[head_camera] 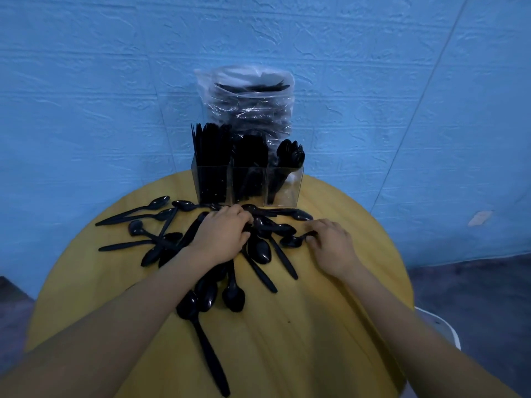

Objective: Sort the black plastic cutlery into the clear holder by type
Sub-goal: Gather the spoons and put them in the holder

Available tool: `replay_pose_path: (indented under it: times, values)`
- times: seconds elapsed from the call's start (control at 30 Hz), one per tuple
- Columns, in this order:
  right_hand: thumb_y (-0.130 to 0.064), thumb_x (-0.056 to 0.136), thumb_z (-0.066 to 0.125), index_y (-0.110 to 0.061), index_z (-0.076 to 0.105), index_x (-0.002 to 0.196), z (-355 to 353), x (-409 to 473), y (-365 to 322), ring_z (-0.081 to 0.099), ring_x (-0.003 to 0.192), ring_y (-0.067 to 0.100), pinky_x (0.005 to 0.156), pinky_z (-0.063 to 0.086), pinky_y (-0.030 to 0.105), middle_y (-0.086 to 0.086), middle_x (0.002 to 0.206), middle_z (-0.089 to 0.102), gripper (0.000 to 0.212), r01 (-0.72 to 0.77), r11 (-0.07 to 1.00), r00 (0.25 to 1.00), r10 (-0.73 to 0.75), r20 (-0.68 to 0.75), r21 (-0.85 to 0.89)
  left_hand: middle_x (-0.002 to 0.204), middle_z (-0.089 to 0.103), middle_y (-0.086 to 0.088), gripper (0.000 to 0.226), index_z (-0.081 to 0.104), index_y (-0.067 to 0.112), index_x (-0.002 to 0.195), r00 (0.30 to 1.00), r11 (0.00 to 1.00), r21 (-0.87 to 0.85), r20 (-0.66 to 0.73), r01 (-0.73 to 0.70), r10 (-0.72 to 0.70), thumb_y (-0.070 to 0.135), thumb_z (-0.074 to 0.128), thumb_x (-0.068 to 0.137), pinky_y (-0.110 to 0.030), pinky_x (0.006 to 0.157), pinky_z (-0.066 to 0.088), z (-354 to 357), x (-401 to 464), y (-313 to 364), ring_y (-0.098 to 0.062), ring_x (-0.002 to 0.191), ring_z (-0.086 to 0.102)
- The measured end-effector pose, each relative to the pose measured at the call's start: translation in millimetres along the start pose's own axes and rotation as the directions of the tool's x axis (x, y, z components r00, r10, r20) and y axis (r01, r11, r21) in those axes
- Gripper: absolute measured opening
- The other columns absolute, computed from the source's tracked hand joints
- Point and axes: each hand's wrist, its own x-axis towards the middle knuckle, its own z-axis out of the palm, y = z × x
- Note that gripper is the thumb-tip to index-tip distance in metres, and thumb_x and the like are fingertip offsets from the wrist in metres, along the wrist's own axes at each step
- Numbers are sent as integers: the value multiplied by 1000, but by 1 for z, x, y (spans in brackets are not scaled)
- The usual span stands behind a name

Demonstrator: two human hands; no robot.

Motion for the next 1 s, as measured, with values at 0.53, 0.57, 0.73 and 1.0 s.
replay_pose_path:
  times: [0.53,0.57,0.73,1.0]
  values:
    - [-18,95,53,-12,56,86,-36,-23,-22,47,59,8,51,35,25,-8,65,52,10,85,950,948,16,-318,302,99,59,7,16,66,23,104,977,975,-184,-194,-121,85,27,55,93,-27,70,43,-13,-19,25,-11,90,56]
    - [-19,95,53,-11,57,88,-36,-22,-32,50,61,12,53,39,29,-5,67,55,11,87,954,955,2,-297,286,100,61,6,17,68,22,104,969,969,-193,-222,-156,111,27,57,92,-28,74,46,-13,-23,29,-12,91,57]
    - [-19,98,45,-16,47,79,-21,-28,-71,57,73,23,64,45,35,4,77,60,19,86,954,996,-89,-5,288,94,67,1,13,73,18,96,936,944,-206,-297,-258,191,21,66,85,-39,79,50,-17,-39,35,-18,91,61]
    - [-15,103,33,-8,49,84,-5,-43,-86,47,68,19,56,33,24,4,75,51,26,75,879,986,-135,95,470,108,44,4,34,58,12,108,864,922,-387,-464,1,-196,26,72,81,-19,86,34,-23,-73,19,-5,100,39]
